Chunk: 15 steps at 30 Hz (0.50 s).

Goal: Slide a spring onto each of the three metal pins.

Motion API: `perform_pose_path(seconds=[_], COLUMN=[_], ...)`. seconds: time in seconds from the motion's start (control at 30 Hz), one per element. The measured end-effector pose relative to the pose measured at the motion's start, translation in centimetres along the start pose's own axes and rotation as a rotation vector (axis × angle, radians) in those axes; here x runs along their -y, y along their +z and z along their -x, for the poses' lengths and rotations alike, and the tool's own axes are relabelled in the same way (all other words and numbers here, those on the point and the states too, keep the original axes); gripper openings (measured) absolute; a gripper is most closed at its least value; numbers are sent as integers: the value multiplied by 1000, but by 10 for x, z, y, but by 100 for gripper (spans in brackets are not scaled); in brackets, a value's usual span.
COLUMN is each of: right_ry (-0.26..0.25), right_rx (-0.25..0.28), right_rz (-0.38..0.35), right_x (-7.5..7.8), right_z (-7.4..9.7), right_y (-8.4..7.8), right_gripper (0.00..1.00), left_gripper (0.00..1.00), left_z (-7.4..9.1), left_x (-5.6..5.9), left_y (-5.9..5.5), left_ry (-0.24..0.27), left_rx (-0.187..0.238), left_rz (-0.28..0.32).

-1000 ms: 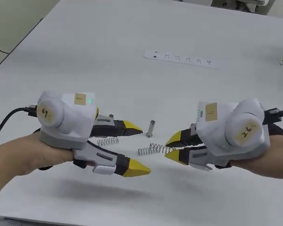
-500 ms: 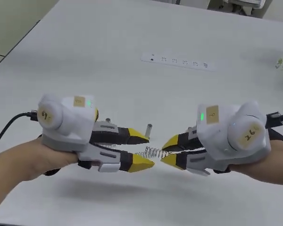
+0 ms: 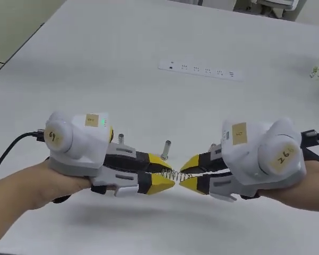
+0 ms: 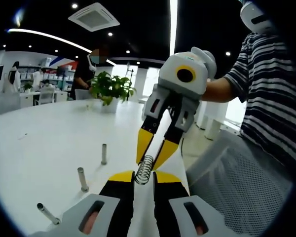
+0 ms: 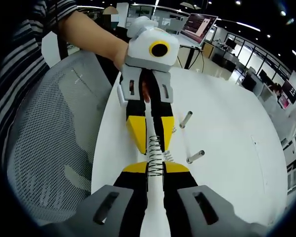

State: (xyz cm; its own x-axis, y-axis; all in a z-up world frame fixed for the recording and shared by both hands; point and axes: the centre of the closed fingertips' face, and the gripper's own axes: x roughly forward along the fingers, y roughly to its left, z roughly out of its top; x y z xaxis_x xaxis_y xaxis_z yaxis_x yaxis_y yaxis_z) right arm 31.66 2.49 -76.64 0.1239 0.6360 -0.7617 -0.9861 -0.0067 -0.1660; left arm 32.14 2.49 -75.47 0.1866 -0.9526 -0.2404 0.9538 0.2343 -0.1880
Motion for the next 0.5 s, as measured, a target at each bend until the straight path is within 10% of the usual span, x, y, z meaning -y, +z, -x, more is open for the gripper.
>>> perform_pose_path(seconds=[0.5], right_ry=[13], right_rx=[15], right_rz=[-2], right_x=[-6], right_z=[1], right_y=[-1], right_gripper=[8], left_gripper=[2], left_z=[0], left_x=[8], left_y=[-2], left_ry=[-27], left_rx=[-5], left_rz=[5])
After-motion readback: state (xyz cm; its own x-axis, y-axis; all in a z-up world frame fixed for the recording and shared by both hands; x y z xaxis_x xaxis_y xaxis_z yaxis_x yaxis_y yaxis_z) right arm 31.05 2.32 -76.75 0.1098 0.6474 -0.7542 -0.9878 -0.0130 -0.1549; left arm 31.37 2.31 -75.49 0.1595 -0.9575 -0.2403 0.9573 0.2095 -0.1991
